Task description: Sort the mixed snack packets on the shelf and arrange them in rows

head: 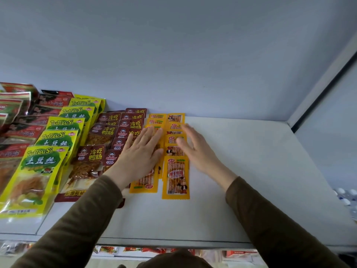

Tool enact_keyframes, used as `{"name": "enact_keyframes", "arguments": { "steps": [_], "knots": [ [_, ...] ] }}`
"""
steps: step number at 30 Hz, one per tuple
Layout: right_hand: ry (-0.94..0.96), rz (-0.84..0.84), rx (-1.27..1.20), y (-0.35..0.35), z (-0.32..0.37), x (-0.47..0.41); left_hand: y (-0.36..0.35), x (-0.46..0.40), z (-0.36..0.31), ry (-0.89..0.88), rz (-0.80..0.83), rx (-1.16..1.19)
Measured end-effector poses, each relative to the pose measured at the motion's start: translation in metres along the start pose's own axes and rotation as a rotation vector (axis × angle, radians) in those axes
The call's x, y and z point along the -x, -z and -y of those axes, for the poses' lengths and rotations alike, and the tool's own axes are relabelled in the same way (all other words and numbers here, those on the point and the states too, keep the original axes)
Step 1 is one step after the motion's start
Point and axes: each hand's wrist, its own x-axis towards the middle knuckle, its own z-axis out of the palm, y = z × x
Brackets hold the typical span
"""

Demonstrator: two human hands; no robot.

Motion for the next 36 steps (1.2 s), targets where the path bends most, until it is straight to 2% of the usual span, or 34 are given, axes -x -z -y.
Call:
{"name": "enact_keyframes", "arguments": {
  "steps": [2, 4, 8, 14, 18, 21, 24, 31, 36],
  "knots": [
    [-0.153, -0.087, -0.086, 0.009, -0.004, -0.017, 0.006, -0.016, -0.003, 0.031, -0.056, -0.023],
    [-0.223, -0.064, -0.056, 0.011, -0.007, -0.03, 0.01, -0.032, -0.005, 0.042, -0.034, -0.078],
    [-0.191, -0.044, 0.046, -0.003, -0.007, -0.046, 0.007, -0.048, -0.003, 0.087, 0.04, -0.157],
    [-0.196, -0.072, 0.092, -0.015, -0.011, -0.056, 0.0, -0.05, 0.001, 0.115, 0.003, -0.172],
    [-0.21, -0.134, 0.03, -0.013, -0.016, -0.06, 0.008, -0.046, -0.001, 0.133, -0.048, -0.139],
    [-0.227, -0.154, 0.055, -0.01, -0.017, -0.065, 0.011, -0.037, -0.015, 0.029, -0.078, -0.127],
    [-0.238, -0.116, 0.097, -0.008, -0.014, -0.067, 0.004, -0.023, -0.037, -0.083, -0.011, -0.174],
    [-0.248, -0.159, -0.127, 0.0, -0.001, -0.038, -0.001, -0.014, -0.043, -0.066, 0.043, -0.22],
    [-0.234, -0.161, -0.102, 0.003, 0.01, -0.007, 0.003, 0.002, -0.044, -0.134, -0.022, -0.116]
  ]
}}
